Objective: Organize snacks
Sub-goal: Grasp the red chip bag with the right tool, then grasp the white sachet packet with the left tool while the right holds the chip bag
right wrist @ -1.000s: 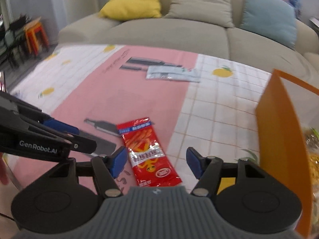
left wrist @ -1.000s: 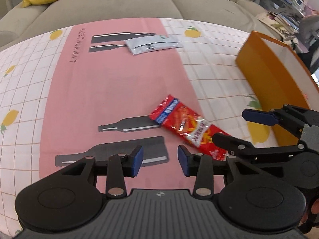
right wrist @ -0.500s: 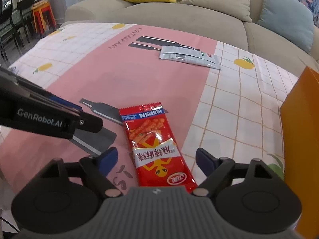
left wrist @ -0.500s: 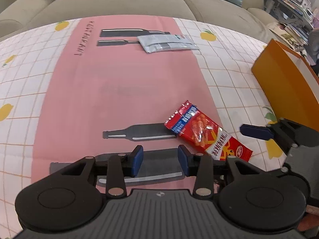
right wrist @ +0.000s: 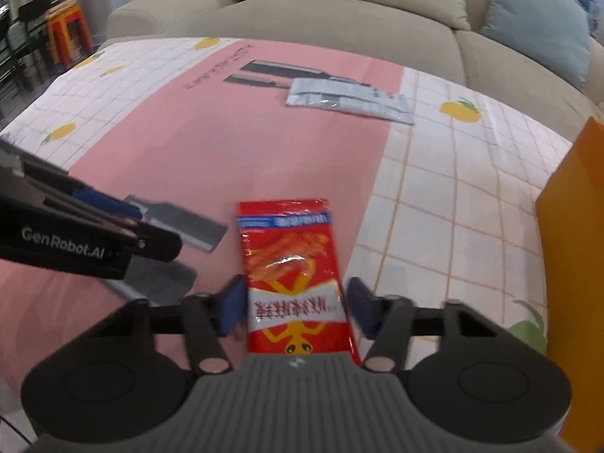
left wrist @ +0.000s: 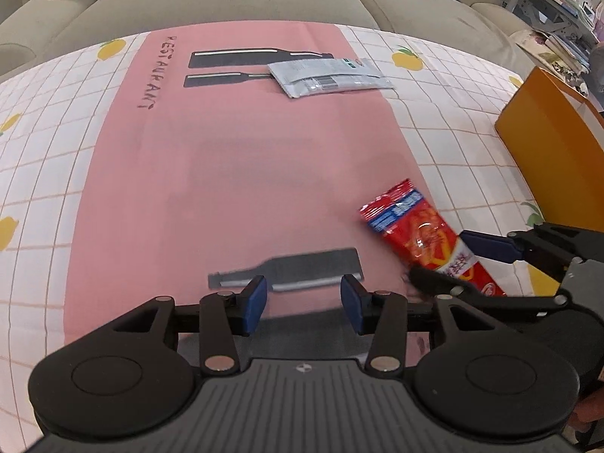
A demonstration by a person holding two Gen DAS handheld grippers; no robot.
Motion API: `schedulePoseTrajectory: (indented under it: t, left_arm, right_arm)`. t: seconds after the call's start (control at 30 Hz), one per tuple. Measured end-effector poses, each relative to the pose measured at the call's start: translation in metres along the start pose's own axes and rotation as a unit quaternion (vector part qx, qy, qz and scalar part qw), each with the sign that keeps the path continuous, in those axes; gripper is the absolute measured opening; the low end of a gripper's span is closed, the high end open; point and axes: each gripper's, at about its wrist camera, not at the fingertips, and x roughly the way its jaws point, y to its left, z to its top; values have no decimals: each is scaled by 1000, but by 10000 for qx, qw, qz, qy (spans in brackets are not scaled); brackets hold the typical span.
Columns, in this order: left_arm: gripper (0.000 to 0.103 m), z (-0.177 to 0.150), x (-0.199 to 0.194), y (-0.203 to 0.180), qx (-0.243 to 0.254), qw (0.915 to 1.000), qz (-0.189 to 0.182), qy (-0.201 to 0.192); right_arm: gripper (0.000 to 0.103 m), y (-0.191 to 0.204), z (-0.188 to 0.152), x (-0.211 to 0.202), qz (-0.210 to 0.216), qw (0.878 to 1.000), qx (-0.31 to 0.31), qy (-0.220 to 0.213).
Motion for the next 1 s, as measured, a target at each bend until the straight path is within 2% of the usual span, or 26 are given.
schedulePoseTrajectory:
  t: [0.17,0.23,0.3,0.43,0.57,0.67,0.77,0.8,0.87,1.0]
  left_arm:
    - [54,18,7,-2,316,9995,19,-92]
    - [61,27,9,-6,563,9982,38,-197]
    - [68,38,12,-10,788,9964,47,-306]
    - [72,65,19,-22,1405,9888,139,-489]
    - [75,91,29,-40,2312,9701,234,-702]
    - [80,105,46,-58,3205,9446,227,-676]
    - [80,117,67,-70,3842,9217,247,-473]
    - [80,121,71,-71,3955,9170,232,-461]
    - [80,130,77,-70,4039,9136,142,-445]
    - [82,150,88,-63,3932,9188,36,-336]
  right_arm:
    - [42,-17,8,4,-313,9983,495,-43]
    - [34,-24,12,5,-394,9974,594,-63]
    - [31,-33,18,7,-499,9964,688,-64]
    - [27,-57,32,14,-710,9931,928,-58]
    - [27,-81,40,20,-993,9876,1212,-42]
    - [27,-94,44,24,-993,9857,1360,-51]
    - [29,-99,45,26,-877,9863,1399,-55]
    - [30,-100,46,26,-855,9864,1402,-58]
    - [32,-100,45,27,-816,9870,1382,-62]
    - [35,-103,44,28,-724,9877,1382,-83]
